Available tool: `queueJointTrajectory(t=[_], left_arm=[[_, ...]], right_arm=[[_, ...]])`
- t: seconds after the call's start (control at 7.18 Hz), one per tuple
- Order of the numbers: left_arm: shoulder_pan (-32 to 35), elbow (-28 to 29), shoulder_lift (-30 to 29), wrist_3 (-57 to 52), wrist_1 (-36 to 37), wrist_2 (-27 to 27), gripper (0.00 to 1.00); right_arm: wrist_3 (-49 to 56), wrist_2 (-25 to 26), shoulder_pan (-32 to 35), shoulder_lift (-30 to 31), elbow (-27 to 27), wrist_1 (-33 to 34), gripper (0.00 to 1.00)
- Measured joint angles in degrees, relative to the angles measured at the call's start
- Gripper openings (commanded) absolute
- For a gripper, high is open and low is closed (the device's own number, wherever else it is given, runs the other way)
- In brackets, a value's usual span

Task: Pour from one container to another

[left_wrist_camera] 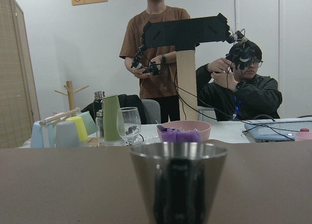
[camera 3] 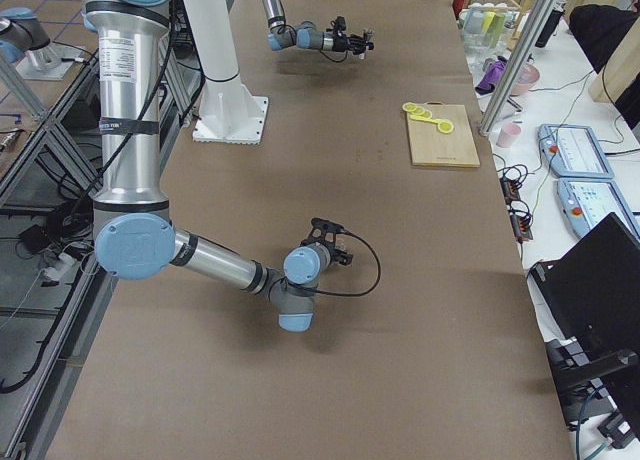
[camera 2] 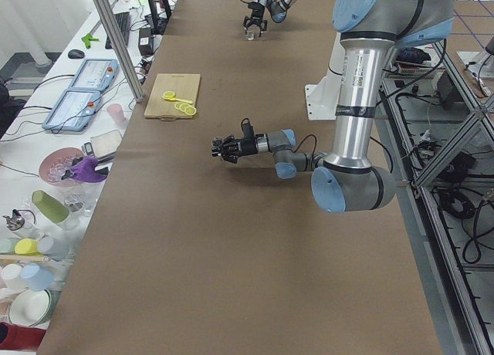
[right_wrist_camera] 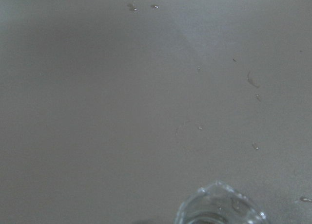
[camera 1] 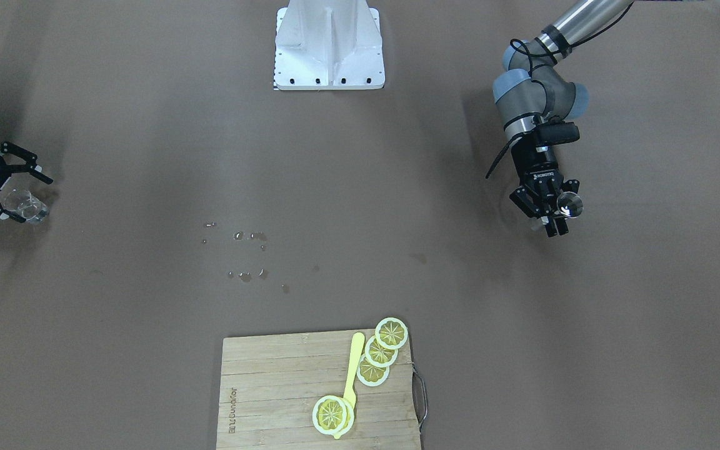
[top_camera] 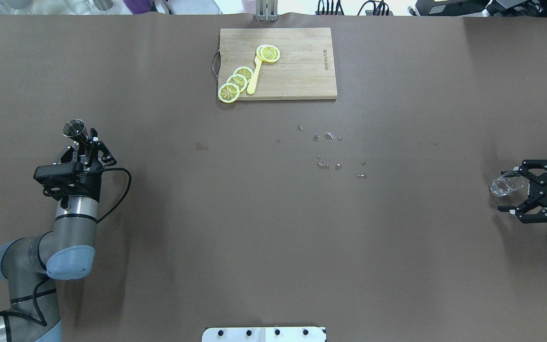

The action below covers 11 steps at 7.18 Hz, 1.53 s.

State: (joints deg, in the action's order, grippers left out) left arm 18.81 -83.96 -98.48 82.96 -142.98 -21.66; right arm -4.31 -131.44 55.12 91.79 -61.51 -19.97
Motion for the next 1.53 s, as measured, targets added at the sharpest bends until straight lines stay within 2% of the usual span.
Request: queueJointTrajectory(t=[0.28,0.7,0.98,1.11,1.25,1.53], left_arm=[[0.01,0.08,-0.09,7.17,5.02,-0.40,0.00],[0.02,-0.01,-0.21,12.90,12.54,-0.08,0.12],[0.08,-0.09,-0.53,13.02,13.33,0.27,0.33],[0.08,-0.08,-0.61,12.99,13.45,0.70,0.49],[0.12,-0.11,-0.64,13.00,13.50,1.00,0.58],[0.16,-0.19,-0.75,13.08,13.52,1.10,0.67]], right_arm=[[0.40,-3.85,3.17,0.51,0.41,-0.40,1.00],[0.34,-10.80,10.97,1.64,0.60,0.48,1.00],[0.12,-14.60,17.55,3.36,0.21,4.86,1.00],[0.10,-16.27,20.31,3.75,-0.05,9.20,1.00],[0.08,-17.34,22.48,3.91,-0.29,14.20,1.00],[0.02,-17.51,24.70,3.95,-0.85,24.55,1.00]])
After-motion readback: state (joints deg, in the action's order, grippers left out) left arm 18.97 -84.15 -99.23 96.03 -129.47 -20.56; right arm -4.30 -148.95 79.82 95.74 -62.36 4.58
